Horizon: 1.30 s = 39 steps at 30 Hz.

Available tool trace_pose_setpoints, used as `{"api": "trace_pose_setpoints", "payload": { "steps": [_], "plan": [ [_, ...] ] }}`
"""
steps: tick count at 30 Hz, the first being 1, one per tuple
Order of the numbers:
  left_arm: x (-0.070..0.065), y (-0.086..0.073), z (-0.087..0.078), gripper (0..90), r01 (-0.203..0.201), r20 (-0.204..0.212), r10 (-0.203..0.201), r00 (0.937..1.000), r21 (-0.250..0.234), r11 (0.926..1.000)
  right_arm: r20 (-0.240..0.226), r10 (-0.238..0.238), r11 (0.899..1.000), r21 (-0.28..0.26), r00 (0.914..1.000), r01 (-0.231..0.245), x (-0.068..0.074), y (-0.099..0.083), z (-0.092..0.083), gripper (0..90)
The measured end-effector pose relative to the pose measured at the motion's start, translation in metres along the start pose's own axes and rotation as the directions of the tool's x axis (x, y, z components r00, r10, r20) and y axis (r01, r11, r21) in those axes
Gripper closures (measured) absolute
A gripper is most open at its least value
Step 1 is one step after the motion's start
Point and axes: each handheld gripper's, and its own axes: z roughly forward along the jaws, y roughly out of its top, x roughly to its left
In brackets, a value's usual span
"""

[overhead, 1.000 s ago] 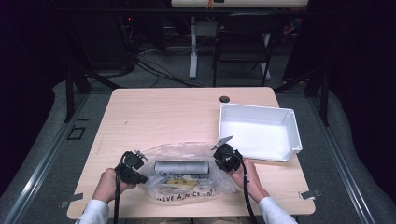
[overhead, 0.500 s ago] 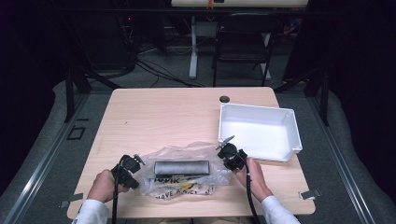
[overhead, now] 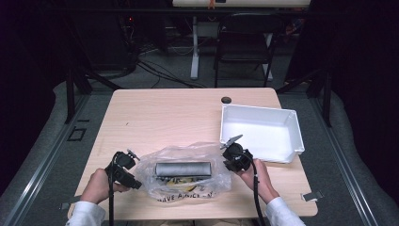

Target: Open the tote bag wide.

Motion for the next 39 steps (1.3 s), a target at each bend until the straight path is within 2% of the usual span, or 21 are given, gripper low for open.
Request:
{"api": "trace_pose_setpoints", "payload": {
  "steps": [2, 5, 8, 12, 16, 18, 20, 23, 27, 29, 31, 33, 35, 36, 38, 39],
  "plan": [
    [0.003, -0.003, -0.005, 38.5, 0.021, 0.013, -0.021, 0.9997, -0.014, 0.9997, -0.012, 0.004, 1.000, -0.022, 0.9999, -0.005, 0.000, -0.001, -0.006, 72.0],
    [0.008, -0.009, -0.014, 34.7, 0.043, 0.027, -0.042, 0.9987, -0.038, 0.9983, -0.025, 0.023, 0.998, -0.056, 0.9994, -0.024, -0.001, -0.002, -0.015, 67.1],
    [0.011, -0.014, -0.026, 33.0, 0.063, 0.049, -0.059, 0.9971, -0.073, 0.9954, -0.036, 0.035, 0.995, -0.094, 0.9988, -0.038, -0.004, -0.003, -0.025, 62.4],
    [0.014, -0.021, -0.042, 31.4, 0.082, 0.057, -0.075, 0.9955, -0.127, 0.9885, -0.076, 0.061, 0.987, -0.144, 0.9953, -0.071, -0.007, -0.003, -0.037, 53.9],
    [0.015, -0.026, -0.056, 29.4, 0.083, 0.058, -0.075, 0.9955, -0.170, 0.9819, -0.159, 0.054, 0.984, -0.157, 0.9859, -0.079, -0.002, -0.003, -0.043, 47.5],
    [0.013, -0.027, -0.063, 28.7, 0.086, 0.060, -0.076, 0.9953, -0.199, 0.9762, -0.194, 0.039, 0.987, -0.149, 0.9803, -0.069, 0.003, -0.002, -0.042, 46.6],
    [0.009, -0.025, -0.069, 29.2, 0.090, 0.053, -0.080, 0.9954, -0.215, 0.9725, -0.209, 0.023, 0.990, -0.133, 0.9777, -0.052, 0.009, 0.000, -0.040, 46.0],
    [-0.001, -0.021, -0.080, 29.8, 0.085, 0.034, -0.078, 0.9964, -0.279, 0.9567, -0.216, 0.003, 0.993, -0.117, 0.9765, -0.029, 0.014, 0.002, -0.036, 46.3],
    [-0.012, -0.011, -0.084, 29.8, 0.068, 0.002, -0.072, 0.9974, -0.374, 0.9250, -0.239, -0.006, 0.997, -0.080, 0.9709, -0.014, 0.015, 0.002, -0.029, 45.3],
    [-0.014, -0.004, -0.074, 29.3, 0.075, 0.003, -0.080, 0.9968, -0.386, 0.9194, -0.240, 0.004, 0.997, -0.075, 0.9708, -0.022, 0.017, 0.001, -0.026, 44.9],
    [-0.013, 0.004, -0.057, 28.4, 0.076, 0.008, -0.078, 0.9969, -0.345, 0.9353, -0.239, 0.008, 0.997, -0.078, 0.9711, -0.027, 0.015, 0.001, -0.027, 44.7],
    [-0.011, 0.009, -0.039, 28.0, 0.073, 0.012, -0.073, 0.9973, -0.286, 0.9554, -0.256, 0.025, 0.991, -0.118, 0.9664, -0.057, 0.012, 0.001, -0.033, 44.6],
    [-0.008, 0.013, -0.023, 28.3, 0.067, 0.010, -0.067, 0.9977, -0.226, 0.9718, -0.270, 0.030, 0.985, -0.157, 0.9623, -0.075, 0.011, 0.001, -0.041, 44.3],
    [-0.007, 0.015, -0.017, 28.9, 0.067, 0.014, -0.066, 0.9977, -0.203, 0.9769, -0.274, 0.034, 0.981, -0.173, 0.9611, -0.084, 0.011, 0.001, -0.044, 43.6],
    [-0.006, 0.017, -0.008, 30.2, 0.065, 0.021, -0.062, 0.9978, -0.179, 0.9817, -0.289, 0.025, 0.976, -0.200, 0.9569, -0.086, 0.014, 0.003, -0.049, 42.9],
    [-0.006, 0.019, -0.005, 31.6, 0.062, 0.021, -0.060, 0.9980, -0.172, 0.9832, -0.311, 0.026, 0.975, -0.201, 0.9501, -0.092, 0.016, 0.004, -0.050, 42.1]
  ]
}}
